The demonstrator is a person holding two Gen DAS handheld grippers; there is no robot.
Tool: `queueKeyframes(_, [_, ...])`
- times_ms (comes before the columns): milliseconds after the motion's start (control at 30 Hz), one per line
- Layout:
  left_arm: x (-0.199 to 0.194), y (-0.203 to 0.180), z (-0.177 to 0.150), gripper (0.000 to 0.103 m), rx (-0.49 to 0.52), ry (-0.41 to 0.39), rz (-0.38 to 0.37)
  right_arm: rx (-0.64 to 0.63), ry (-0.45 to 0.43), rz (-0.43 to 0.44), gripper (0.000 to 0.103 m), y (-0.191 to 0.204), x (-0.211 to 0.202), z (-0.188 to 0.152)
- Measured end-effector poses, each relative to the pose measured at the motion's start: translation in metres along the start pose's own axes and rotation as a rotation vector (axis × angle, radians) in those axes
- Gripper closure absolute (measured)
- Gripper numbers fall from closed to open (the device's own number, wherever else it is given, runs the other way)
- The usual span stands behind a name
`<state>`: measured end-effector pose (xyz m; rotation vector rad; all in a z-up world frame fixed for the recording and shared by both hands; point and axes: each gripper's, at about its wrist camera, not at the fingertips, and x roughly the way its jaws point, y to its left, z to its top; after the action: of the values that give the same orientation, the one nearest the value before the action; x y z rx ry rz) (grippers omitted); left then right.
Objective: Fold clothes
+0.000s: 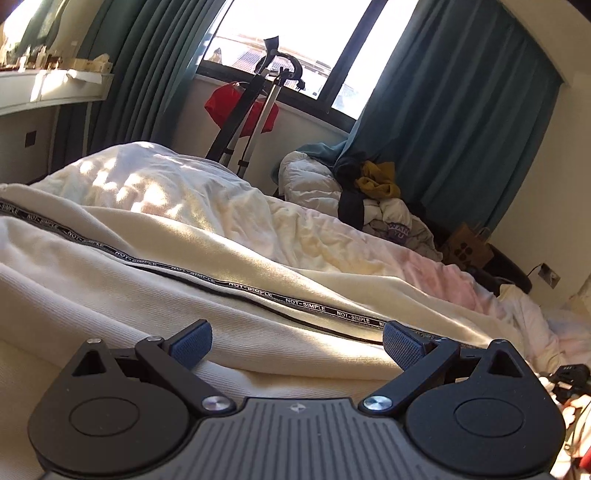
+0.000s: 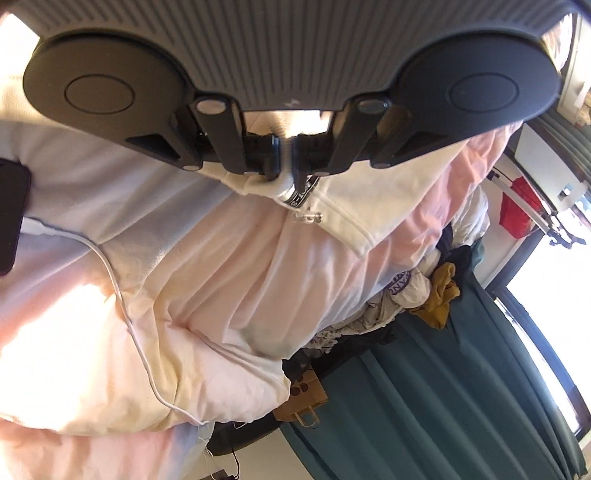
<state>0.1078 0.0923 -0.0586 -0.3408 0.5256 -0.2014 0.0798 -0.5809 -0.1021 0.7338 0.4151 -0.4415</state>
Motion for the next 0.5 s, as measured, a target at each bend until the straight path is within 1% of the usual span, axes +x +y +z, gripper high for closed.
queueKeyframes(67, [-0.002, -0.004, -0.001, 0.003, 0.015, 0.006, 0.001, -0.007, -0.002, 0.001, 0.09, 0.002, -0.007, -0.001])
queueKeyframes(133, [-0.004, -0.007, -0.003, 0.003, 0.022, 0.009, -0.001, -0.014, -0.005, 0.002, 0.086, 0.003, -0.015, -0.002])
queueKeyframes(233, [-0.008, -0.01, -0.002, 0.003, 0.024, 0.008, -0.005, -0.024, -0.008, 0.003, 0.084, 0.006, -0.026, -0.003])
queueKeyframes(367, [-0.012, -0.022, -0.003, 0.003, 0.059, 0.041, 0.016, 0.036, -0.006, -0.014, 0.084, 0.004, -0.065, -0.007])
queueKeyframes(433, [-0.015, -0.031, -0.007, 0.003, 0.11, 0.064, 0.04, 0.055, -0.007, -0.016, 0.084, 0.003, -0.086, -0.01])
queueKeyframes(500, [-0.02, -0.036, -0.011, 0.003, 0.135, 0.087, 0.038, 0.076, -0.006, -0.061, 0.084, 0.0, -0.099, -0.01])
